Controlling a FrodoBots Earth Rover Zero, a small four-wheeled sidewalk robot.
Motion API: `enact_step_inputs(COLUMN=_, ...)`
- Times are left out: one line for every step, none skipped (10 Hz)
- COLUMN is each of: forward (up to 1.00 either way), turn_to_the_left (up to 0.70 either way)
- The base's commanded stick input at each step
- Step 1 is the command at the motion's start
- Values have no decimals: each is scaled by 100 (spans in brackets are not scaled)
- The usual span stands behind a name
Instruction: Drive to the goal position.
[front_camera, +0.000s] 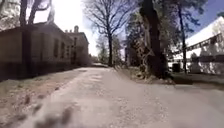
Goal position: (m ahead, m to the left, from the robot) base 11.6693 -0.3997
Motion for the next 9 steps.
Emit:
enact_step_inputs(forward=100, turn_to_the_left=0)
enact_step_inputs(forward=100, turn_to_the_left=0)
enact_step_inputs(forward=100, turn_to_the_left=0)
enact_step_inputs(forward=100, turn_to_the_left=0)
enact_step_inputs(forward=100, turn_to_the_left=9)
enact_step_inputs(forward=100, turn_to_the_left=35)
enact_step_inputs(forward=100, turn_to_the_left=31)
enact_step_inputs(forward=100, turn_to_the_left=27)
enact_step_inputs(forward=100, turn_to_the_left=20)
